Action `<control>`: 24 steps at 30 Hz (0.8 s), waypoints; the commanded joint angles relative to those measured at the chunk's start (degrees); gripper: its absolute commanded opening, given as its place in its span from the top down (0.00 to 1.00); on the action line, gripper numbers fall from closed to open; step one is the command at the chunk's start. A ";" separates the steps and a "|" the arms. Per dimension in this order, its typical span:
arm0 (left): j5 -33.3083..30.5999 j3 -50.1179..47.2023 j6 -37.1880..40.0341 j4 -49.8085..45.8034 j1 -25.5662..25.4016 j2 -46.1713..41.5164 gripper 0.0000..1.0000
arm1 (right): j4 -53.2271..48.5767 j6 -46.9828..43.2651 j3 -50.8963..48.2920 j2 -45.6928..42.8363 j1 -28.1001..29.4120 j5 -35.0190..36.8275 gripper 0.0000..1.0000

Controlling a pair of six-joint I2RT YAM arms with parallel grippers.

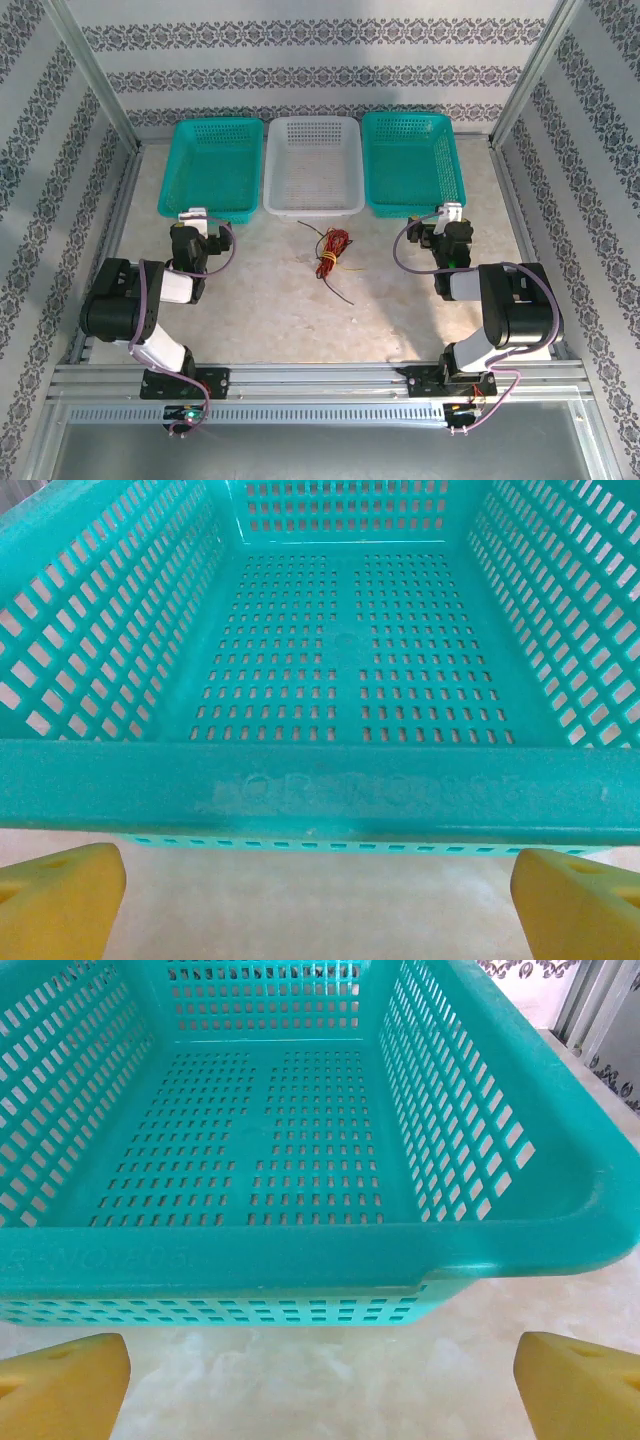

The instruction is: Untangle the cables

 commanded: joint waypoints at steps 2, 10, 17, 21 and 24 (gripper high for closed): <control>0.73 0.85 0.99 0.33 0.21 -0.12 0.01 | 1.54 -0.65 0.61 -0.73 0.64 -1.01 0.02; 0.70 0.86 0.88 0.10 0.20 -0.16 0.01 | 1.61 -0.62 0.61 -0.66 0.60 -0.93 0.02; 0.67 0.94 0.88 -0.01 0.20 -0.16 0.01 | 1.61 -0.53 0.61 -0.72 0.62 -1.00 0.02; 0.70 0.94 0.88 0.00 0.20 -0.12 0.01 | 1.61 -0.55 0.61 -0.73 0.57 -1.00 0.01; 0.70 0.93 0.90 0.01 0.20 -0.16 0.01 | 1.61 -0.51 0.61 -0.73 0.57 -1.00 0.02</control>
